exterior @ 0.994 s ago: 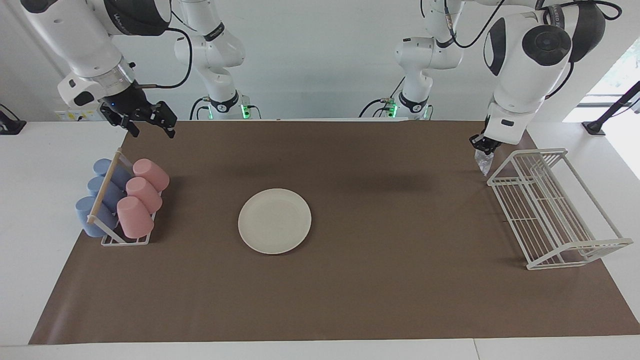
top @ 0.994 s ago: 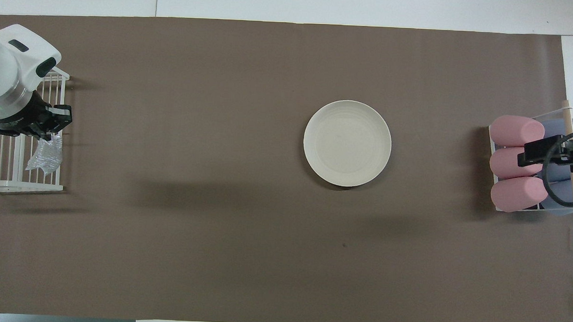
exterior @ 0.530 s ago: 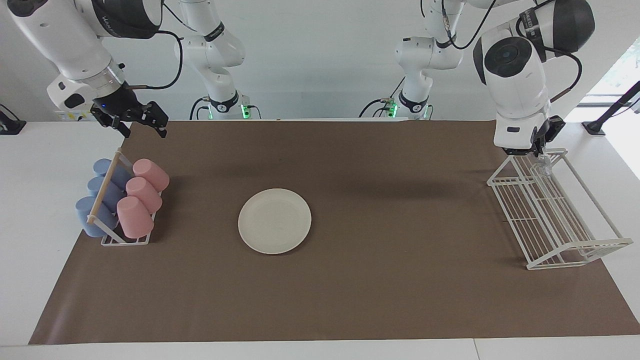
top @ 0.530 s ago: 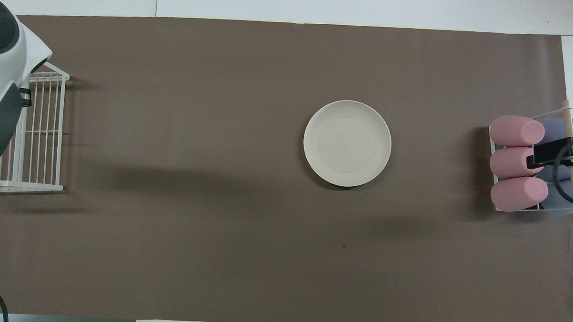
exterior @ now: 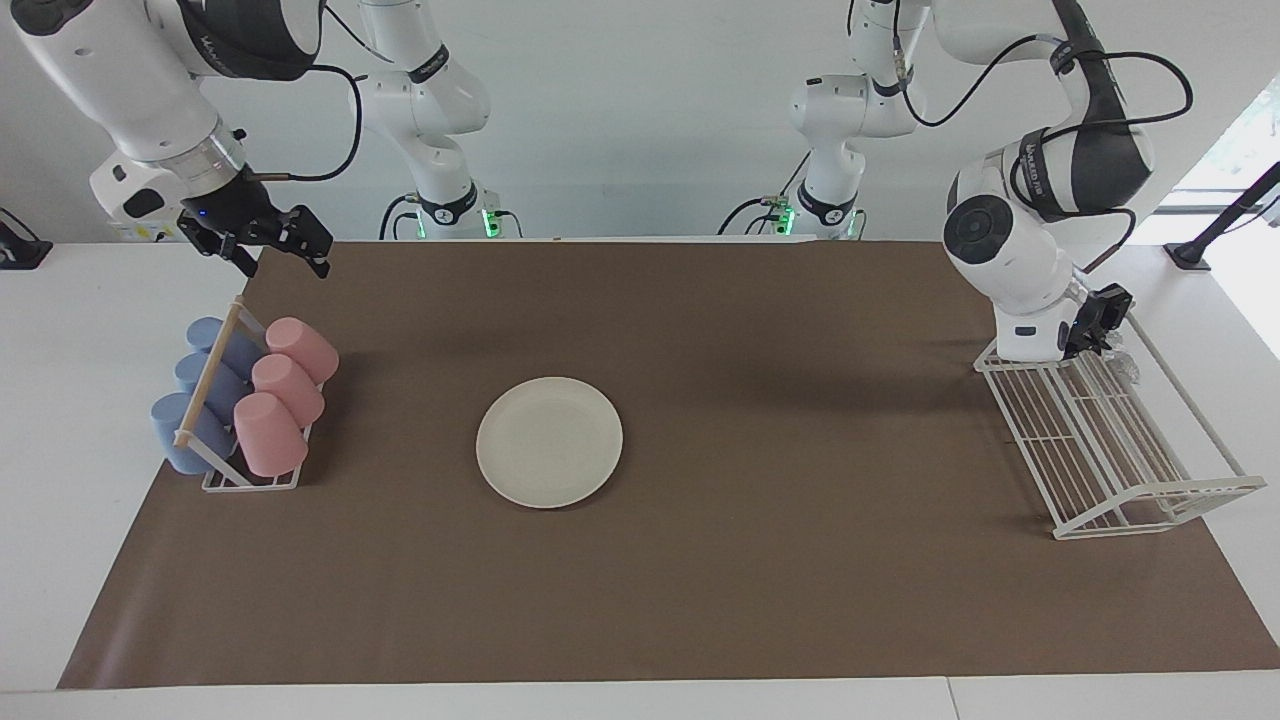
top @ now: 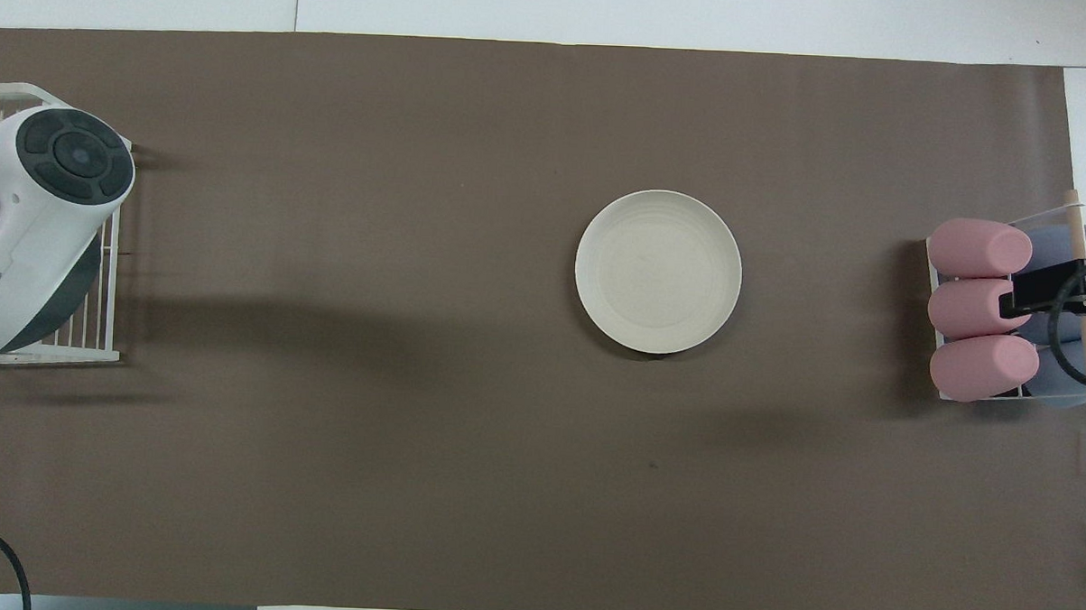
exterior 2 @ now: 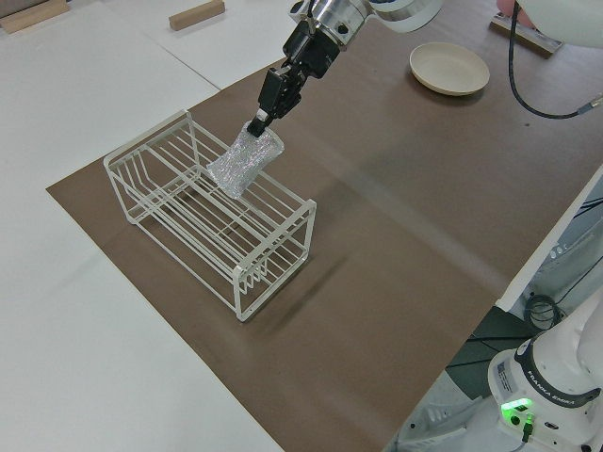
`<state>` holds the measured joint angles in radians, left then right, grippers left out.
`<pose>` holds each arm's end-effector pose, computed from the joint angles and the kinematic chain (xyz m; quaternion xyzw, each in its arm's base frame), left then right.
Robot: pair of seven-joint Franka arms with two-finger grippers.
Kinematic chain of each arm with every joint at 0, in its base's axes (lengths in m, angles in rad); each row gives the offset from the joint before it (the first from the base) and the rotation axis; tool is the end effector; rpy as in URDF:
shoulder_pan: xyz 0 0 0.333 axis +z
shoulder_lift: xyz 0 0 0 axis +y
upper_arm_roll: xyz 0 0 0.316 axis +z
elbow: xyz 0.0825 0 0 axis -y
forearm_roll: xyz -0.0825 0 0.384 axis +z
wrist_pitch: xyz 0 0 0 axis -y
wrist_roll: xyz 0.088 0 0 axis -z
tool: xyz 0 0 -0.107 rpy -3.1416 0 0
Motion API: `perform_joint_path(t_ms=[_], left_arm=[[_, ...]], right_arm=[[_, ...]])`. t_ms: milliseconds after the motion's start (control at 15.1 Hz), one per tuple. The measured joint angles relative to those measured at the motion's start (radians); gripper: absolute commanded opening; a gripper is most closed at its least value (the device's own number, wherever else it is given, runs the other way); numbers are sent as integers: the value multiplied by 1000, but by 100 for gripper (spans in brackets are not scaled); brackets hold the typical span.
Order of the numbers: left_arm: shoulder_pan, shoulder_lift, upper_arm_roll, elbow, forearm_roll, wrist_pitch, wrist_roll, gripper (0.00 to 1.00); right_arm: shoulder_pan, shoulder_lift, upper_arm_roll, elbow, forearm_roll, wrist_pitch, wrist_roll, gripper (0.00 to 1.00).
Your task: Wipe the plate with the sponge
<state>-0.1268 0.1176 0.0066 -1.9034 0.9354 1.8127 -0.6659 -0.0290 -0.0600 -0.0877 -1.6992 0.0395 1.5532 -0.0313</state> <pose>0.5831 -0.0034 0.4518 -0.8960 -0.0919 -0.0768 0.4276 0.5274 -0.0588 0.5953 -0.9979 0.0429 0.0413 0.0255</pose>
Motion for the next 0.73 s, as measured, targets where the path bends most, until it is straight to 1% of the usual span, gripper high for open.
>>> perform_joint_path(t_ms=[199,398,464,530,597,663,729], left_arm=[[-1,-1,-15,-38,5,3,-82,0],[-4,-4,-19,-42,6,7,-102,0],[-5,-4,-19,-42,5,12,-107,16],[-5,-5,-19,-42,5,18,-112,42],[-7,-5,-19,-42,4,22,-116,84],[-8,-5,-19,-42,3,25,-118,100],[-9,-5,-19,-43,3,26,-120,100]], right_arm=[[3,0,0,0,0,-4,0,100],[3,0,0,0,0,-4,0,100],[3,0,0,0,0,-4,0,100],[3,0,0,0,0,-4,0,100],[4,0,0,0,0,-4,0,100],[4,0,0,0,0,-4,0,100],[4,0,0,0,0,-4,0,100]])
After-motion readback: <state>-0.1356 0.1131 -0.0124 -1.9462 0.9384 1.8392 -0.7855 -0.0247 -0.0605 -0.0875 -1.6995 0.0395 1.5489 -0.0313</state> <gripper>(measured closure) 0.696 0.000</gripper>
